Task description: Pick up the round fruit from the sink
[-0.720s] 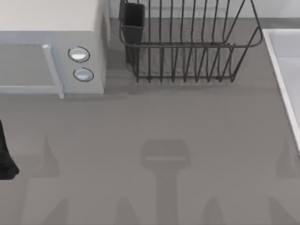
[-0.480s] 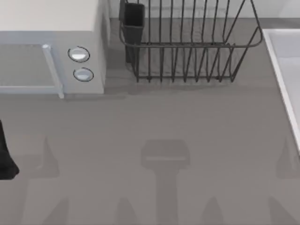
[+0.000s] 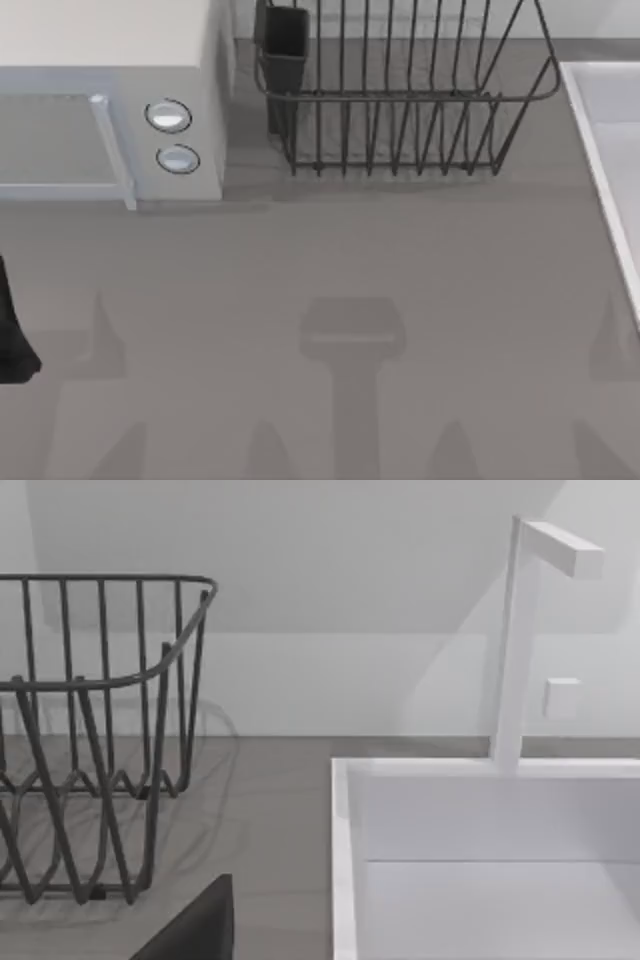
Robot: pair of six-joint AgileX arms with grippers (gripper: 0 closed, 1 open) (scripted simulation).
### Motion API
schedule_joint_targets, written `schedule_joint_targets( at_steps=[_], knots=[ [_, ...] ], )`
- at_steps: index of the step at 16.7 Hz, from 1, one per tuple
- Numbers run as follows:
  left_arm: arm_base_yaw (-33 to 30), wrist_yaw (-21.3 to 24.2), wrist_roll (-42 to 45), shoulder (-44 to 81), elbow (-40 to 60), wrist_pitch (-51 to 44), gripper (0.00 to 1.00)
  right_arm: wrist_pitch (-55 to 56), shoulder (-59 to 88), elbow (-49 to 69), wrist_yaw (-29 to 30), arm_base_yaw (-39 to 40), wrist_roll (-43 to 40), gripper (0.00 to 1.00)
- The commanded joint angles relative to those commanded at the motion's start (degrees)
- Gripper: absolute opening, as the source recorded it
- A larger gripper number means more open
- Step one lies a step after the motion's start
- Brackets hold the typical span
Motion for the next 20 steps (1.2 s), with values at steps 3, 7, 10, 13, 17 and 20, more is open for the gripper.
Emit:
schedule_joint_targets(
  at_steps=[3, 7, 10, 13, 17, 20],
  knots=[
    [0.0, 0.0, 0.0, 0.0, 0.0, 0.0, 1.0, 0.0, 0.0, 0.0, 0.0, 0.0, 0.0, 1.0],
    [0.0, 0.0, 0.0, 0.0, 0.0, 0.0, 1.0, 0.0, 0.0, 0.0, 0.0, 0.0, 0.0, 1.0],
    [0.0, 0.0, 0.0, 0.0, 0.0, 0.0, 1.0, 0.0, 0.0, 0.0, 0.0, 0.0, 0.0, 1.0],
    [0.0, 0.0, 0.0, 0.0, 0.0, 0.0, 1.0, -0.4, 0.6, 0.5, 0.0, -0.1, -0.1, 1.0],
    [0.0, 0.0, 0.0, 0.0, 0.0, 0.0, 1.0, -5.4, 9.0, 7.9, 0.0, -1.3, -1.2, 1.0],
    [0.0, 0.0, 0.0, 0.0, 0.0, 0.0, 1.0, -12.0, 21.3, 17.6, 0.0, -2.9, -2.7, 1.0]
  ],
)
